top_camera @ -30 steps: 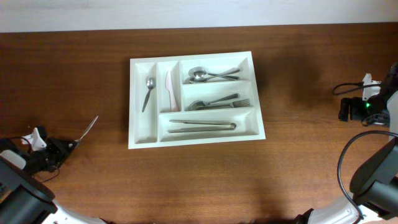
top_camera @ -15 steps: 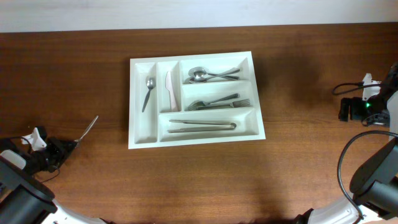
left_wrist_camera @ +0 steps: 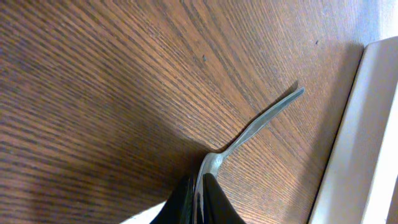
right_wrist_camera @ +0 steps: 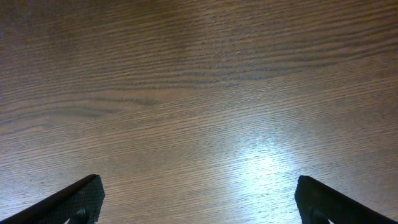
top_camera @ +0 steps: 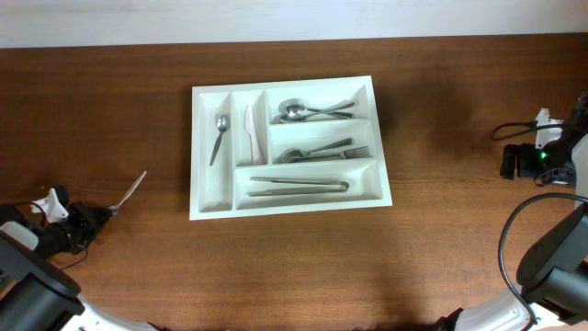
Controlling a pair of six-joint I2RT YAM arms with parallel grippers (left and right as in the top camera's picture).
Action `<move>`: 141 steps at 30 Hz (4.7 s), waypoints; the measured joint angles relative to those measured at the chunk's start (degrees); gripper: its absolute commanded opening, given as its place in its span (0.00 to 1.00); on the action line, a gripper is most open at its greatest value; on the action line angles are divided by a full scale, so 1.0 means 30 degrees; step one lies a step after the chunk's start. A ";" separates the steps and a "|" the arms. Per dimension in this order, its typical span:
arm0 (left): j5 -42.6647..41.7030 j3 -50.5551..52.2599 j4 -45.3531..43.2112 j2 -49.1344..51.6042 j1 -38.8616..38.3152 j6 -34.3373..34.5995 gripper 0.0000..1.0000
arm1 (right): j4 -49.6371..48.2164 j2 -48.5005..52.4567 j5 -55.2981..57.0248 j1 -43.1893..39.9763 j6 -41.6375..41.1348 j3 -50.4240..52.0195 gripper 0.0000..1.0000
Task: Pack container
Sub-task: 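Close the left gripper on the spoon's bowl, then lift the spoon off the table with the left gripper, then carry the spoon right and lower it into the tray's left compartment, then open the left gripper and lift it away from the tray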
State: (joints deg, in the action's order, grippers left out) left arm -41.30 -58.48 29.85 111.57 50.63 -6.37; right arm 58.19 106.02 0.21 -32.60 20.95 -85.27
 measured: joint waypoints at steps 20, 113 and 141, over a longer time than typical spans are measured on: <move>-0.0087 0.0000 -0.0189 0.0102 0.0000 0.0000 0.02 | 0.0000 0.0000 0.0000 0.0000 0.0015 0.0000 0.99; 0.9879 0.0036 0.1617 -1.0193 -1.5824 2.5033 0.02 | 0.0000 0.0000 0.0000 0.0000 0.0022 0.0000 0.99; 1.1970 0.0838 0.1829 -1.0193 -1.7537 2.7700 0.24 | 0.0000 0.0000 0.0000 0.0000 0.0000 0.0000 0.99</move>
State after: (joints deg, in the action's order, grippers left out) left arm -5.39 -55.96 35.33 80.99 -1.98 76.73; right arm 58.19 106.02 0.21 -32.60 20.95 -85.27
